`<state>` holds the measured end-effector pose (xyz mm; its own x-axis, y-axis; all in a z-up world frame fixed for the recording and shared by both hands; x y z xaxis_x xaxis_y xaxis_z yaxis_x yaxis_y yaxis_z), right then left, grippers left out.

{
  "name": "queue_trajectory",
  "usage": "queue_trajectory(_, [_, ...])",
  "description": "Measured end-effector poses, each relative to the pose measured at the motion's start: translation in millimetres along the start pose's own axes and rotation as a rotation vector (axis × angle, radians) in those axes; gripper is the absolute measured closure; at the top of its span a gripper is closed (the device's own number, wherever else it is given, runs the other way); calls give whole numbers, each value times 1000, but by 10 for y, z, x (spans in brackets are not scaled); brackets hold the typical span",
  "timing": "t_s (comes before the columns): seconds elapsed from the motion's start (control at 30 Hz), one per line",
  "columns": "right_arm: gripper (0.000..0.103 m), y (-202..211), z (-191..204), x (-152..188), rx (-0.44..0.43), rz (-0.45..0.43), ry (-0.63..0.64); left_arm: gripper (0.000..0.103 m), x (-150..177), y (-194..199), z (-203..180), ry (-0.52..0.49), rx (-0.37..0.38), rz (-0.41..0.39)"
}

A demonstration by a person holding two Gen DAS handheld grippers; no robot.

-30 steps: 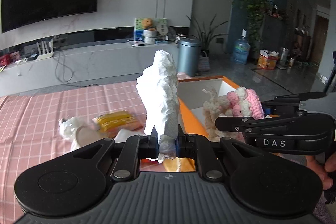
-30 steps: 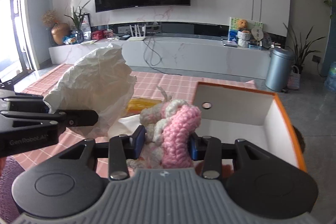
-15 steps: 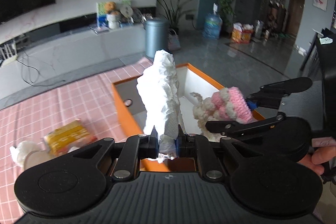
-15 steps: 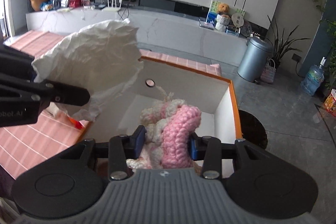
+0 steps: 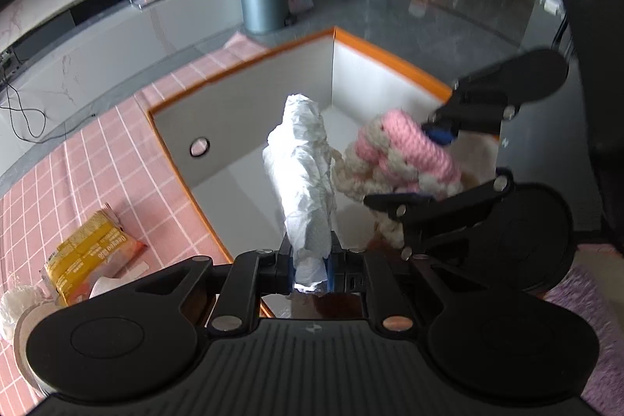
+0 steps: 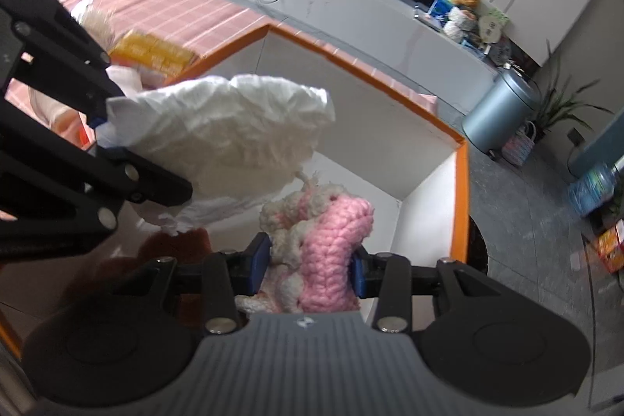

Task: Organize soft objects
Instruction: 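Carry the white cloth into the box with the left tool while the right tool releases the crocheted item there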

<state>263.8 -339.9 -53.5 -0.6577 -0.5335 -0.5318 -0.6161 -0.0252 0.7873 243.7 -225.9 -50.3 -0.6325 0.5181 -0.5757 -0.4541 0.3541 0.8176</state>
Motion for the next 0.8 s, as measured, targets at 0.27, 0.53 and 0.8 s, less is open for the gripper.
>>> queue_trajectory(0.27, [55,-172,43,-22,-11,33,55,86,-63,-137,-70,-68,-14,63])
queue_trajectory(0.53, [43,-142,74,-16,6,28,110,75,-74,-119,-71,-71,-20,61])
queue_trajectory(0.8, [30,-5,37,13,30,17,143,37,-93,52,-26,-48,-7,7])
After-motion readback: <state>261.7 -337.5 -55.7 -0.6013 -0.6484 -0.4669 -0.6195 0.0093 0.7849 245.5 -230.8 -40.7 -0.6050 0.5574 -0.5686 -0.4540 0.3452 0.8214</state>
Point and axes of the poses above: each gripper's, at about its wrist camera, not at the fingertips, and y roughly against the way its jaws point, z to its left, x to its underside, the point moved 4 cm from there along -y, roughly the way its jaws point, and after that the axes turned 3 degrees about y, right-handed, at the moved point
